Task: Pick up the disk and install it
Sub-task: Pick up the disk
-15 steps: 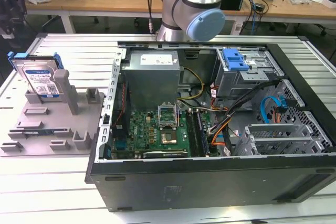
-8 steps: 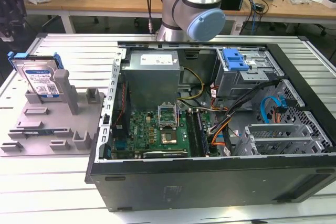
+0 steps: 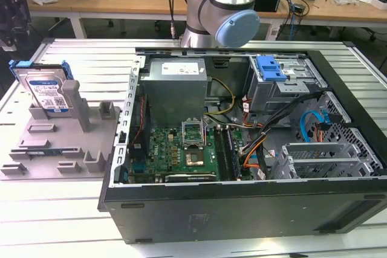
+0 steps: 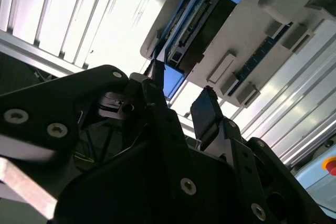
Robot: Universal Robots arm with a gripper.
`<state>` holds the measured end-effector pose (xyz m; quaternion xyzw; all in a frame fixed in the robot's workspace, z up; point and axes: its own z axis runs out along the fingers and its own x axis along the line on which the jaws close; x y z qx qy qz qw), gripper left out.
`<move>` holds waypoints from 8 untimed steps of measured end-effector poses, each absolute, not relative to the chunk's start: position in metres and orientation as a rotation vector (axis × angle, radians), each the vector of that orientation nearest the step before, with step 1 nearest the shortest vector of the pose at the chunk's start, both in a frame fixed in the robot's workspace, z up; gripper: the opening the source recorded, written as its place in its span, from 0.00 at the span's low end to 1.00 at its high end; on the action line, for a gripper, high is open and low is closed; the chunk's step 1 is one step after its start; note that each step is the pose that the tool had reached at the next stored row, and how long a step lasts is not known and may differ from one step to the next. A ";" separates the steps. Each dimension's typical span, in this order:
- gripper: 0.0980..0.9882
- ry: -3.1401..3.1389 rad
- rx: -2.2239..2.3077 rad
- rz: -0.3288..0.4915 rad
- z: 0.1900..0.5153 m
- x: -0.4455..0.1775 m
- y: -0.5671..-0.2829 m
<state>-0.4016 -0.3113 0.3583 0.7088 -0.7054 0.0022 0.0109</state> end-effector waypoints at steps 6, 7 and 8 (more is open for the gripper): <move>0.43 -2.201 2.211 0.007 0.358 -0.402 -0.310; 0.43 -2.201 2.211 0.007 0.357 -0.402 -0.310; 0.43 -2.201 2.211 0.007 0.357 -0.402 -0.310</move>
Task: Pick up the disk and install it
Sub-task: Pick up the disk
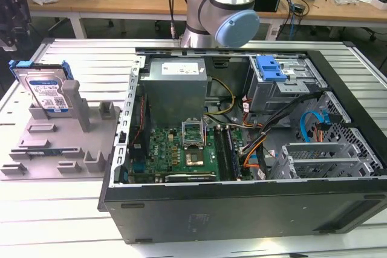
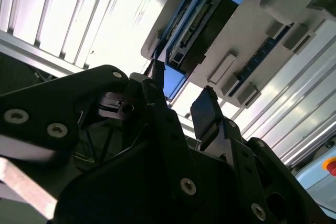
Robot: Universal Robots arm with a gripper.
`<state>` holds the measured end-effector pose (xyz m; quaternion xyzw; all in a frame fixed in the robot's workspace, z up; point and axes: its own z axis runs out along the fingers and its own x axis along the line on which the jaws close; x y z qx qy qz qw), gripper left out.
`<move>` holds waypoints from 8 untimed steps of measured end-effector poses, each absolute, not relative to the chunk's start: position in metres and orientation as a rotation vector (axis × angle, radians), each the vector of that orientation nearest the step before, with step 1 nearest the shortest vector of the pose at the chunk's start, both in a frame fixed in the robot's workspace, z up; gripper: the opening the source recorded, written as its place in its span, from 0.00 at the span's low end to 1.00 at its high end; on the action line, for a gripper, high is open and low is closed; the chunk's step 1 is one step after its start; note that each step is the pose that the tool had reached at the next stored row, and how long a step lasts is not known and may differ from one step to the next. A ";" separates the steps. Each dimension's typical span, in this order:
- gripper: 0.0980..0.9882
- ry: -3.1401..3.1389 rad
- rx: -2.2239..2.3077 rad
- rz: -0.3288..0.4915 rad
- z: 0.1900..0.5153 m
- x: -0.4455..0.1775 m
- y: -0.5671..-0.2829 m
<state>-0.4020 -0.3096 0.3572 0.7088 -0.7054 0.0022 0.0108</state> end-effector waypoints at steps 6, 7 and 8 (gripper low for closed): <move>0.43 -2.201 2.212 0.007 0.354 -0.404 -0.309; 0.43 -2.201 2.212 0.007 0.354 -0.405 -0.309; 0.43 -2.201 2.212 0.007 0.353 -0.405 -0.309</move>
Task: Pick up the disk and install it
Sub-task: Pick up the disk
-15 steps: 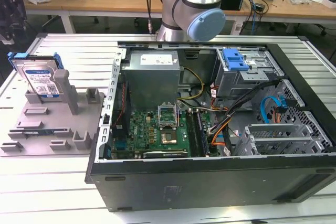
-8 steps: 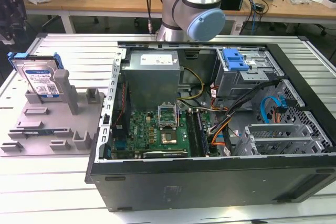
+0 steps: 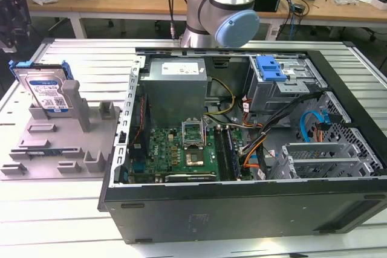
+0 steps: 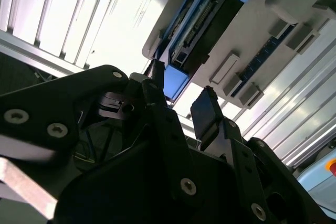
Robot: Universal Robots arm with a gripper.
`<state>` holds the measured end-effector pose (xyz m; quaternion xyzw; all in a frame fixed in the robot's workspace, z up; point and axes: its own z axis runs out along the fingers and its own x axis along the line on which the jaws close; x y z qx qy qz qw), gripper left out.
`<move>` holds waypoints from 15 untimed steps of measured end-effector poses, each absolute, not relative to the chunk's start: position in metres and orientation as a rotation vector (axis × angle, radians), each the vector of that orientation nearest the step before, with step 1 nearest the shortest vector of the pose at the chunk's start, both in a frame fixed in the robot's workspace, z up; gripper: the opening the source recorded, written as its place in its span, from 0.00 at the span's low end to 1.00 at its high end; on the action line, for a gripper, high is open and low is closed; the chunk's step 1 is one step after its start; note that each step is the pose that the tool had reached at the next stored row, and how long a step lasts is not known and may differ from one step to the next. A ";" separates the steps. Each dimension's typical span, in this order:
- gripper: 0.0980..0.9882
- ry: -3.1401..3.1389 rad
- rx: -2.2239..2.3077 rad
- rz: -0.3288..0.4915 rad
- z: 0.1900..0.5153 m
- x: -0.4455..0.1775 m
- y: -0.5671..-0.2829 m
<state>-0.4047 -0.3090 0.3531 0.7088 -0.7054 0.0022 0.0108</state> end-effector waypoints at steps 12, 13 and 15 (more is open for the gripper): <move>0.43 -2.200 2.212 0.007 0.345 -0.407 -0.309; 0.43 -2.200 2.212 0.007 0.344 -0.407 -0.309; 0.43 -2.200 2.212 0.007 0.342 -0.408 -0.309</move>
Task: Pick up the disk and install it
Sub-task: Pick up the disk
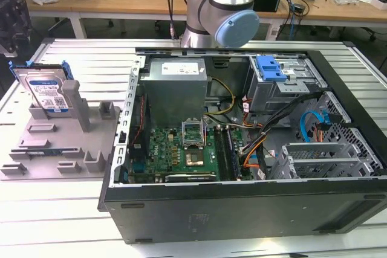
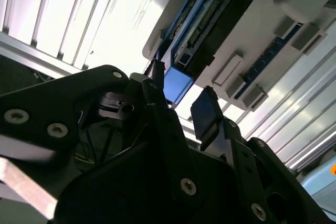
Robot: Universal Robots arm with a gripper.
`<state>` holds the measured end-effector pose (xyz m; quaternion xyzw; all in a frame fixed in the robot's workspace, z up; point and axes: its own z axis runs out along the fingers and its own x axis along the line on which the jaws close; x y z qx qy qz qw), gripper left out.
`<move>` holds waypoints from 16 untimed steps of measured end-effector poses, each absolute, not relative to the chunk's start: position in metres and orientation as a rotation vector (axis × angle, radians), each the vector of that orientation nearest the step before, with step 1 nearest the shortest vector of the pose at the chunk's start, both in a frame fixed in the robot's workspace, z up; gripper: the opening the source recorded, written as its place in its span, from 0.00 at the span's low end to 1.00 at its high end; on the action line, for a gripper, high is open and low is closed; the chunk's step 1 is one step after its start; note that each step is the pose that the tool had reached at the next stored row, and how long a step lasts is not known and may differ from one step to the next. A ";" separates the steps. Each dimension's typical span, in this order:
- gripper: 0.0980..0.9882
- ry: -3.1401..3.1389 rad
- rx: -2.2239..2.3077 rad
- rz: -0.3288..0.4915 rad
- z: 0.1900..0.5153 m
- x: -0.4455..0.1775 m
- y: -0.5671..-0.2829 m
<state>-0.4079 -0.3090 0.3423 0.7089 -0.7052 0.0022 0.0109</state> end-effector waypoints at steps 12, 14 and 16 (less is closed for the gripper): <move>0.43 -2.200 2.212 0.007 0.335 -0.409 -0.310; 0.43 -2.200 2.212 0.007 0.334 -0.409 -0.310; 0.43 -2.200 2.212 0.007 0.333 -0.409 -0.312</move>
